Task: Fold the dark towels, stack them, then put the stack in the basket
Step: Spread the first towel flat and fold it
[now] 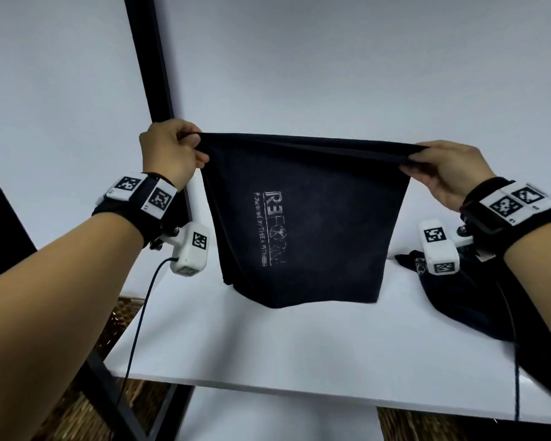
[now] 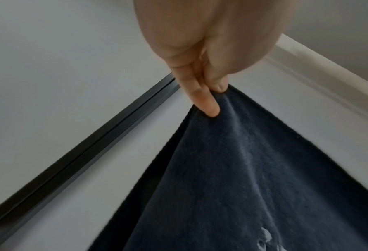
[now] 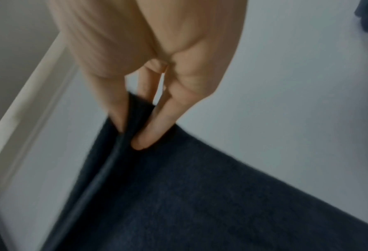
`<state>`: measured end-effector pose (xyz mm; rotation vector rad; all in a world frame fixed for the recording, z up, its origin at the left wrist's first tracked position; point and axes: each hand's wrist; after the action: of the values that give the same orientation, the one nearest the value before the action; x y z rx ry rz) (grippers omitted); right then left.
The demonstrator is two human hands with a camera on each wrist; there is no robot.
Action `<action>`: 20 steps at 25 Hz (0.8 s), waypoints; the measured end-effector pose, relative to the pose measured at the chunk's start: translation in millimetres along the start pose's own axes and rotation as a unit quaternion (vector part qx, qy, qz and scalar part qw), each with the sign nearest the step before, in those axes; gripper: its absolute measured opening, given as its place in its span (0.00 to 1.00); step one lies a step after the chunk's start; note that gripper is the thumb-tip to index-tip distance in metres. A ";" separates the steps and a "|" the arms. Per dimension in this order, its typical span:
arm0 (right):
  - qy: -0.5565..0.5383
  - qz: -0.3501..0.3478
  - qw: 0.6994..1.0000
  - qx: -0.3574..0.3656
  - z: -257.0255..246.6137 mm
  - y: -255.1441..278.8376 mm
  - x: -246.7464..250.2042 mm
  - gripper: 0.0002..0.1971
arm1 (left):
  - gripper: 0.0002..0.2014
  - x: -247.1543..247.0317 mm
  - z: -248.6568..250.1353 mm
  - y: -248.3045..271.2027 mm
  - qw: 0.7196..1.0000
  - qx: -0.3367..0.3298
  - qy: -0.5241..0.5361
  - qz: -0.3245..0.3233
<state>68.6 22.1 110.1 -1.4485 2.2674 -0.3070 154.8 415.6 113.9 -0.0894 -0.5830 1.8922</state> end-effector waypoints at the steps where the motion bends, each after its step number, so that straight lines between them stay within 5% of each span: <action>1: -0.005 -0.024 1.000 0.003 -0.5 -0.1 4.3 0.12 | 0.07 1.6 -2.4 0.7 1.000 0.003 -0.015 -0.006; 3: 0.024 -0.059 0.997 0.032 -3.5 2.2 11.3 0.19 | 0.08 6.5 -3.2 2.8 0.999 -0.005 -0.037 -0.017; 6: 0.072 -0.041 0.992 0.092 -16.8 8.4 17.9 0.04 | 0.08 22.7 12.8 4.6 0.997 -0.056 -0.054 -0.030; 12: 0.038 -0.086 0.992 0.079 -43.6 20.4 27.6 0.10 | 0.14 55.3 45.3 19.9 0.985 -0.135 0.058 -0.093; 17: 0.133 -0.055 0.990 -0.011 -23.3 15.7 23.0 0.10 | 0.16 28.3 17.6 4.8 0.986 -0.127 -0.018 -0.110; 20: 0.245 -0.083 0.960 -0.106 22.4 20.1 23.0 0.11 | 0.14 -0.2 -37.5 5.7 0.979 -0.062 -0.136 -0.138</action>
<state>54.5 11.0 76.8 -1.8446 2.6315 -0.5400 162.3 427.0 78.6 0.1653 -0.8555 1.6068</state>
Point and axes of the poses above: each hand's wrist, its own y-axis away from the middle knuckle, its own x-axis out of the back of the hand, z = x × y, and after that the axes turned 10 degrees about x, right-handed
